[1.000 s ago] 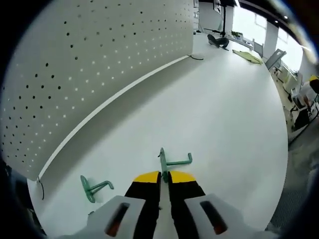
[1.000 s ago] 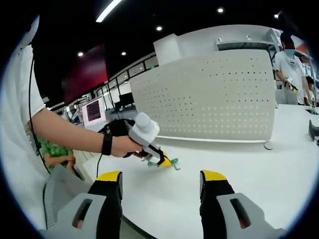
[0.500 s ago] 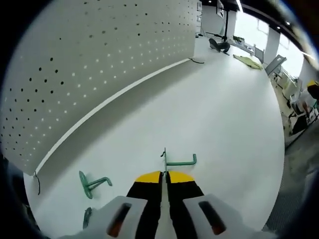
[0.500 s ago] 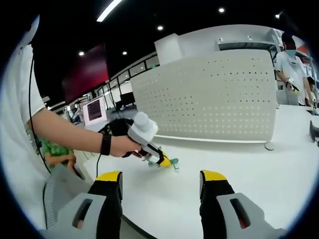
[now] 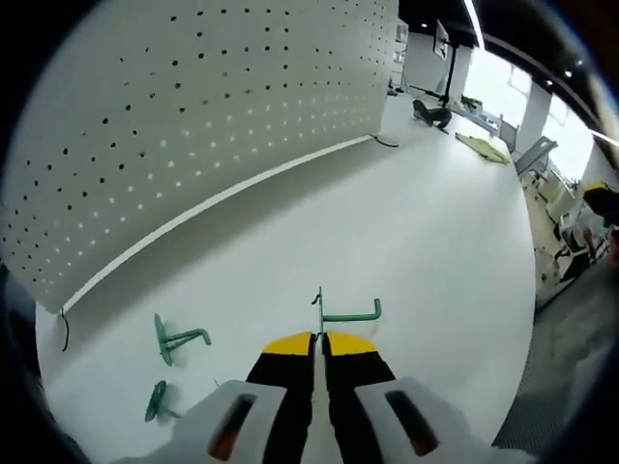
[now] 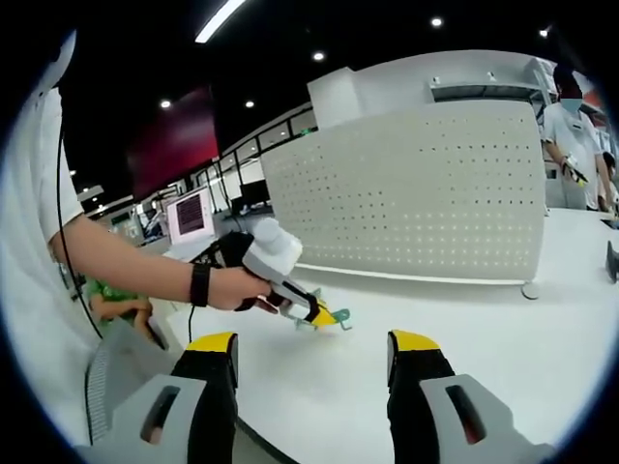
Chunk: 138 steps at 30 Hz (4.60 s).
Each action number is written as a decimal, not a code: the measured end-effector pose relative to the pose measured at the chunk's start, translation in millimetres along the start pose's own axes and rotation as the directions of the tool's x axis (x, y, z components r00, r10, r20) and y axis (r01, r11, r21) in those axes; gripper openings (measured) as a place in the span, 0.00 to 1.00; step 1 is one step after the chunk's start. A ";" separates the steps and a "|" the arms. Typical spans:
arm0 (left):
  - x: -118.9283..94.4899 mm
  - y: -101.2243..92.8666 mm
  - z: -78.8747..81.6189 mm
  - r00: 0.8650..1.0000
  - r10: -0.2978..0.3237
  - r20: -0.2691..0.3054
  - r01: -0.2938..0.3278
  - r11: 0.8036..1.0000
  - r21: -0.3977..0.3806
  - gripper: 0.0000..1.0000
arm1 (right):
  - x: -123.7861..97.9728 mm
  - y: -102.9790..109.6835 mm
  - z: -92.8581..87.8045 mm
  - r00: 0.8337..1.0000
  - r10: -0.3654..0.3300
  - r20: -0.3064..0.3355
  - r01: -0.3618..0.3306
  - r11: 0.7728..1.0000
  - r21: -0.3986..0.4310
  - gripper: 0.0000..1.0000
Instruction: Insert the hook assembly into the mounting plate slot until the hook locks in place.
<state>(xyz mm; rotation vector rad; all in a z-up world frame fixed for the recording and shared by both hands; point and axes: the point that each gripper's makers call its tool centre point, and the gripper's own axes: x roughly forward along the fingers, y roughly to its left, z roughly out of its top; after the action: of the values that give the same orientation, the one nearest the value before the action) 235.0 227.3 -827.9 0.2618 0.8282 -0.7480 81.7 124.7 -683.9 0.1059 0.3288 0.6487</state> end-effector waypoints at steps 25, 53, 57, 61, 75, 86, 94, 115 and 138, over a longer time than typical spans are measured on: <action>-49.6 -5.2 9.7 0.988 0.032 0.149 -0.004 0.982 -0.189 0.03 | 15.6 21.3 6.4 0.995 0.104 0.010 -0.104 0.995 -0.003 0.61; -119.1 -17.9 7.2 0.934 0.048 0.353 0.040 0.971 -0.237 0.03 | 25.2 62.0 26.5 0.978 0.209 0.027 -0.209 0.978 -0.020 0.60; -128.7 -18.7 4.6 0.925 0.047 0.376 0.041 0.974 -0.222 0.03 | 28.6 70.8 27.9 0.977 0.208 0.036 -0.208 0.978 -0.019 0.59; -136.6 -19.6 5.2 0.915 0.041 0.402 0.056 0.972 -0.227 0.03 | 30.9 77.7 25.6 0.979 0.199 0.030 -0.199 0.980 -0.015 0.59; -161.9 -27.6 16.7 0.862 0.017 0.506 0.105 0.972 -0.210 0.03 | 35.9 88.4 32.4 0.982 0.181 0.052 -0.181 0.983 -0.012 0.57; -174.2 -46.9 21.1 0.824 -0.020 0.567 0.151 0.971 -0.185 0.03 | 42.7 90.1 45.1 0.979 0.165 0.120 -0.173 0.983 0.056 0.45; -180.8 -60.5 28.8 0.796 -0.063 0.602 0.182 0.973 -0.139 0.03 | 47.1 88.4 46.3 0.982 0.151 0.117 -0.161 0.984 0.078 0.42; -194.2 -69.0 40.6 0.755 -0.116 0.646 0.186 0.982 -0.041 0.03 | 62.3 82.2 54.5 0.982 0.117 0.147 -0.138 0.981 0.140 0.16; -192.5 -79.9 50.5 0.721 -0.166 0.672 0.187 0.981 0.041 0.03 | 72.5 67.6 58.9 0.985 0.055 0.163 -0.094 0.965 0.243 0.04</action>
<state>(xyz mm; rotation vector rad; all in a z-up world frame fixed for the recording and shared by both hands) 123.4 241.1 -645.3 -0.1302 0.1604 -0.9288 116.5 222.8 -634.3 0.4102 0.2556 0.6673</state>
